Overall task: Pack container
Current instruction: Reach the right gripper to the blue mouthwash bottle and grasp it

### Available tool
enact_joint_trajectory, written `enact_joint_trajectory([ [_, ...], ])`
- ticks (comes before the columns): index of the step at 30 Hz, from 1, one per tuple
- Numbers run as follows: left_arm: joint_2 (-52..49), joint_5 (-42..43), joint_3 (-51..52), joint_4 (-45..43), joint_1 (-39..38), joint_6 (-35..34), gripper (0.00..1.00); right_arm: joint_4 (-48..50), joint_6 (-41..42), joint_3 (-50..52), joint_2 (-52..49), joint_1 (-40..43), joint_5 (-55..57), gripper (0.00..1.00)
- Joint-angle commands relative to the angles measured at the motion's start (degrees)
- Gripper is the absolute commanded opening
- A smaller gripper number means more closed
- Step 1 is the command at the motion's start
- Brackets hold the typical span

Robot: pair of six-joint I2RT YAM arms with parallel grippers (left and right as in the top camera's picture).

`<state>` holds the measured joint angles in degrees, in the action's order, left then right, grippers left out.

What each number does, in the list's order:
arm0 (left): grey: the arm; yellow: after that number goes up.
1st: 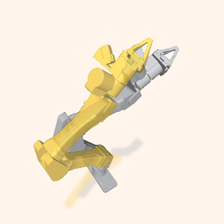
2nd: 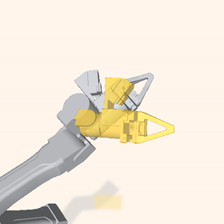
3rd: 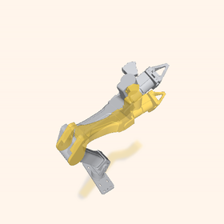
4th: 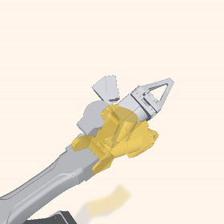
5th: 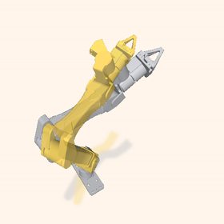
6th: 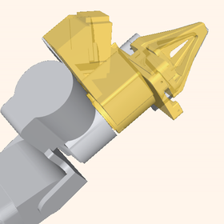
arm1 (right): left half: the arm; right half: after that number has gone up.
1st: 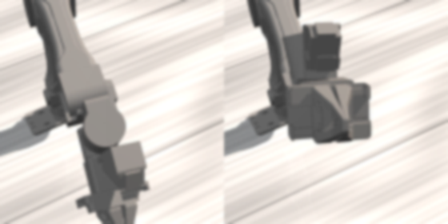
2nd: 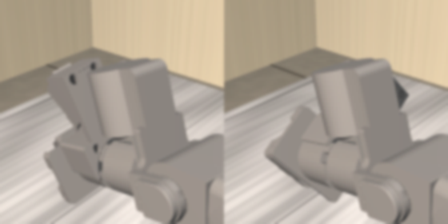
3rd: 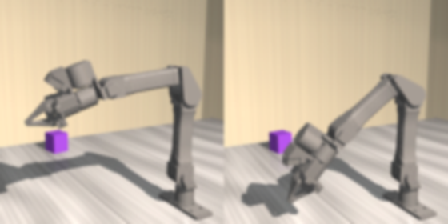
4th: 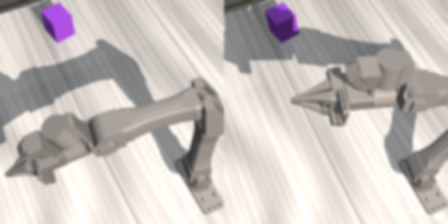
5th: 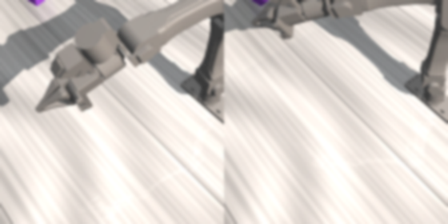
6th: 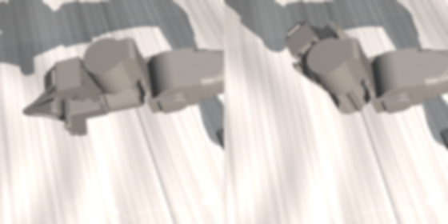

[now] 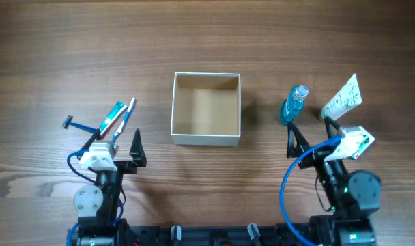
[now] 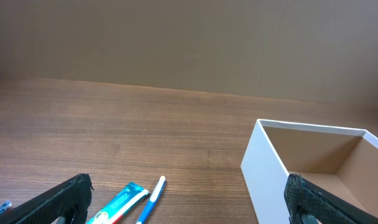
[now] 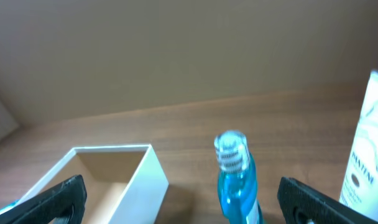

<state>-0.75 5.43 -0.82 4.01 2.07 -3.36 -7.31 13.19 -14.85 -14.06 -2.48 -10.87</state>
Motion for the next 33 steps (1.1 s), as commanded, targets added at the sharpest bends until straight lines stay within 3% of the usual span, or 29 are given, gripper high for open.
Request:
enact_joint_trajectory([
  [1, 0.37, -0.96, 0.5, -0.13, 0.31, -0.37, 1.0, -5.38, -4.28, -11.76, -11.69, -0.28, 0.98, 1.0],
  [9, 0.37, -0.96, 0.5, -0.04, 0.31, -3.39, 1.0, -34.32, -6.16, -44.65, -45.05, -0.24, 1.86, 1.0],
  [11, 0.37, -0.96, 0.5, -0.04, 0.31, -3.39, 1.0, -34.53, -5.79, -48.37, -50.07, -0.24, 0.61, 1.0],
  [13, 0.37, -0.98, 0.5, -0.02, 0.31, -3.37, 1.0, -33.92, -9.7, -49.72, -53.02, -0.22, 1.4, 1.0],
  [17, 0.37, -0.96, 0.5, -0.02, 0.31, -3.37, 1.0, -34.6, 1.86, -49.86, -58.14, -0.17, 12.81, 1.0],
  [30, 0.37, -0.96, 0.5, -0.02, 0.31, -3.39, 1.0, -34.75, 5.44, -49.68, -72.78, -0.2, 12.15, 0.99],
  [33, 0.37, -0.96, 0.5, -0.02, 0.31, -3.39, 1.0, -34.21, 4.94, -49.68, -73.16, -0.22, 12.15, 0.91],
])
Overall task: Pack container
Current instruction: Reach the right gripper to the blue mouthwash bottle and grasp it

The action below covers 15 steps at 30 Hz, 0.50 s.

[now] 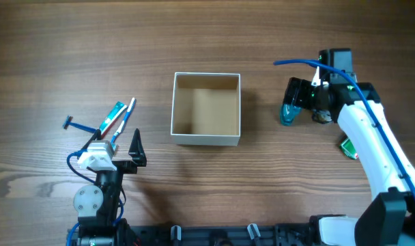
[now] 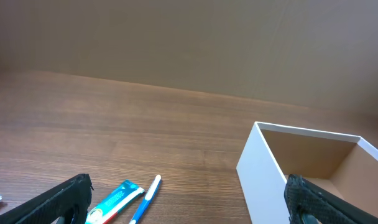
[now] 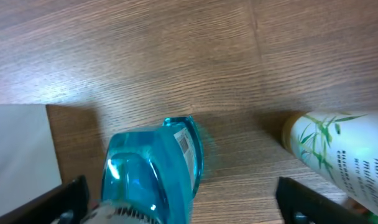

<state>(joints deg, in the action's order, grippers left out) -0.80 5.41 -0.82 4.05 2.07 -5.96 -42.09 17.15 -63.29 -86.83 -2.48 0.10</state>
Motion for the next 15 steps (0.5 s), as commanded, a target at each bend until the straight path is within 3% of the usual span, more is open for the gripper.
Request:
enact_joint_trajectory([
  [1, 0.42, -0.94, 0.5, -0.07, 0.31, -0.79, 1.0, 0.57, 0.85, -1.25, -0.39, -0.22, 1.18, 0.89],
  [5, 0.42, -0.94, 0.5, -0.07, 0.31, -0.79, 1.0, 0.59, 0.79, -1.2, -0.39, -0.33, 0.7, 0.73],
  [11, 0.42, -0.94, 0.5, -0.07, 0.31, -0.79, 1.0, 0.79, -2.4, -1.18, -0.42, -0.81, -3.61, 0.57],
  [15, 0.42, -0.94, 0.5, -0.07, 0.31, -0.79, 1.0, 0.81, -2.36, -1.18, -0.42, -2.01, -3.58, 0.36],
])
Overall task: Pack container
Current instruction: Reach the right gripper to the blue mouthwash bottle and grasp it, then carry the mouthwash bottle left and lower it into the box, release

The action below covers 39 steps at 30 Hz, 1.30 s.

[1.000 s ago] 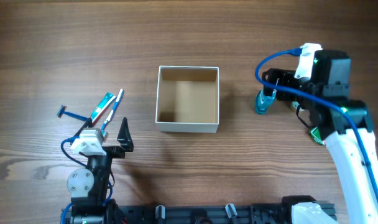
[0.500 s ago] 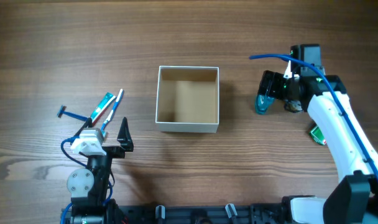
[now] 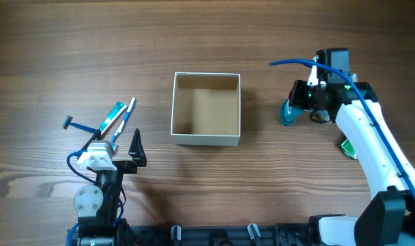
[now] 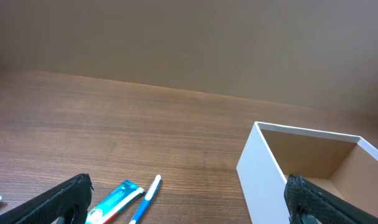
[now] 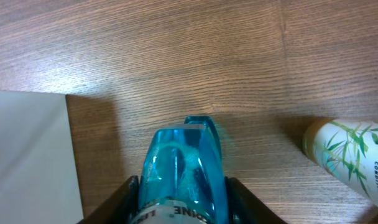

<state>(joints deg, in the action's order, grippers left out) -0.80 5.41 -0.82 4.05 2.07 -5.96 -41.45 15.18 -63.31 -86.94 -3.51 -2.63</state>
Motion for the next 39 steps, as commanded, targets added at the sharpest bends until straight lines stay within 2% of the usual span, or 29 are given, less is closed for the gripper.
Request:
enact_joint_trajectory([
  [1, 0.42, -0.94, 0.5, -0.07, 0.31, -0.76, 1.0, 0.17, -0.39, -1.16, -0.31, -1.18, -0.85, 0.35],
  [4, 0.42, -0.94, 0.5, -0.09, 0.31, -0.79, 1.0, 0.2, -0.17, -1.16, -0.31, -1.31, -0.85, 0.34],
  [6, 0.42, -0.94, 0.5, -0.09, 0.31, -0.76, 1.0, 0.31, -0.15, -1.16, -0.31, -1.31, -0.85, 0.29],
  [11, 0.42, -0.94, 0.5, -0.09, 0.31, -0.79, 1.0, 0.52, -0.15, -1.2, -0.26, -1.31, -0.83, 0.04],
  [15, 0.42, -0.94, 0.5, -0.09, 0.31, -0.76, 1.0, -3.02, -0.2, -4.42, 1.31, -1.55, 0.31, 0.04],
  [20, 0.42, -0.96, 0.5, -0.04, 0.31, -0.76, 1.0, -15.15, -0.61, -18.08, 2.45, -5.38, 1.44, 0.05],
  [25, 0.42, -0.94, 0.5, -0.07, 0.31, -0.76, 1.0, -20.33, 3.04, -31.78, 2.38, -15.89, 4.11, 0.04],
  [28, 0.42, -0.94, 0.5, -0.07, 0.31, -0.79, 1.0, -18.86, 7.98, -34.23, 2.29, -23.56, 8.61, 0.04],
  [33, 0.42, -0.94, 0.5, -0.07, 0.31, -0.79, 1.0, -16.65, 19.3, -34.23, -2.89, -31.89, 11.8, 0.04],
  [36, 0.42, -0.94, 0.5, -0.07, 0.31, -0.79, 1.0, -16.94, 19.91, -36.13, -7.3, -35.17, 11.21, 0.04],
  [39, 0.42, -0.92, 0.5, -0.07, 0.31, -0.81, 1.0, -21.09, 20.55, -42.88, -15.45, -36.94, 10.27, 0.04],
])
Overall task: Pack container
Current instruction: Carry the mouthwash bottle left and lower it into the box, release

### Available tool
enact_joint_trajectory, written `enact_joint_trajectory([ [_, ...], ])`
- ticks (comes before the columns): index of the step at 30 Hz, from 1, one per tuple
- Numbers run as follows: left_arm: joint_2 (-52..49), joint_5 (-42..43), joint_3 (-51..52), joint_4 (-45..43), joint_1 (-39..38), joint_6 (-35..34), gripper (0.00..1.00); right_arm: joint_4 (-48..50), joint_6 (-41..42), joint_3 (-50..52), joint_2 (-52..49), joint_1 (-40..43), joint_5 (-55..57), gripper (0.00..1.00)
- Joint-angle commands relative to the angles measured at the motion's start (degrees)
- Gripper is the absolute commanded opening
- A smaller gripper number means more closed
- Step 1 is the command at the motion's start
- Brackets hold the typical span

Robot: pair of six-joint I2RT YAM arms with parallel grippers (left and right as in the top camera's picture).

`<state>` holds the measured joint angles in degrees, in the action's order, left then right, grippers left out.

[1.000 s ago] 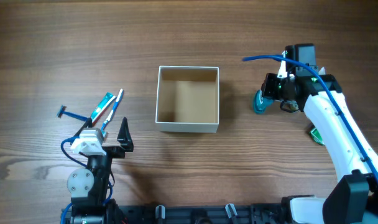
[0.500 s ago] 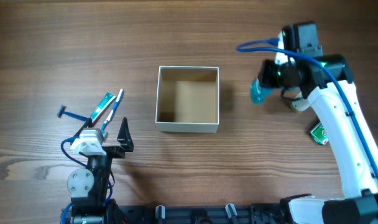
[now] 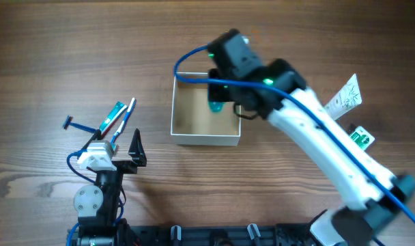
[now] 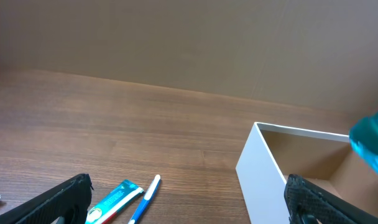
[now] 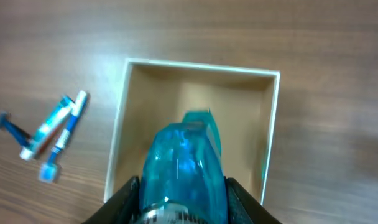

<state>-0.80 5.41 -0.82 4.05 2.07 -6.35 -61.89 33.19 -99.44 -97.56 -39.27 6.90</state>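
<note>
The white open box stands mid-table, its brown inside bare. My right gripper is shut on the blue bottle and holds it over the box's right half; the bottle's edge shows in the left wrist view. A white tube with green print and a small green item lie at the right. My left gripper stands open near the table's front left, nothing between its fingers, with toothpaste, toothbrush and a blue razor beyond it.
The box wall rises close to the right of the left gripper. The right arm's white links and blue cable stretch diagonally from the front right across the table to the box.
My right gripper, shut on the blue bottle beside the white tube then, now holds it lifted over the box. The white tube lies uncovered at the right. The left arm has not moved.
First both grippers rested open at the front, the bottle standing beside the white tube. Then my right gripper was open around the bottle. Then it was shut on it at the table. Now the bottle hangs above the box's inside.
</note>
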Motion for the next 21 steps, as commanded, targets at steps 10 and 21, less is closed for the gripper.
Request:
enact_joint_trajectory([
  [10, 0.42, -0.68, 0.5, -0.09, 0.31, -0.61, 1.0, 8.7, 2.32, -8.28, -16.52, -1.11, -0.26, 0.04],
  [21, 0.42, -0.28, 0.5, -0.11, 0.31, -0.61, 1.0, 12.24, 4.7, -8.28, -21.03, -1.01, -0.26, 0.05],
])
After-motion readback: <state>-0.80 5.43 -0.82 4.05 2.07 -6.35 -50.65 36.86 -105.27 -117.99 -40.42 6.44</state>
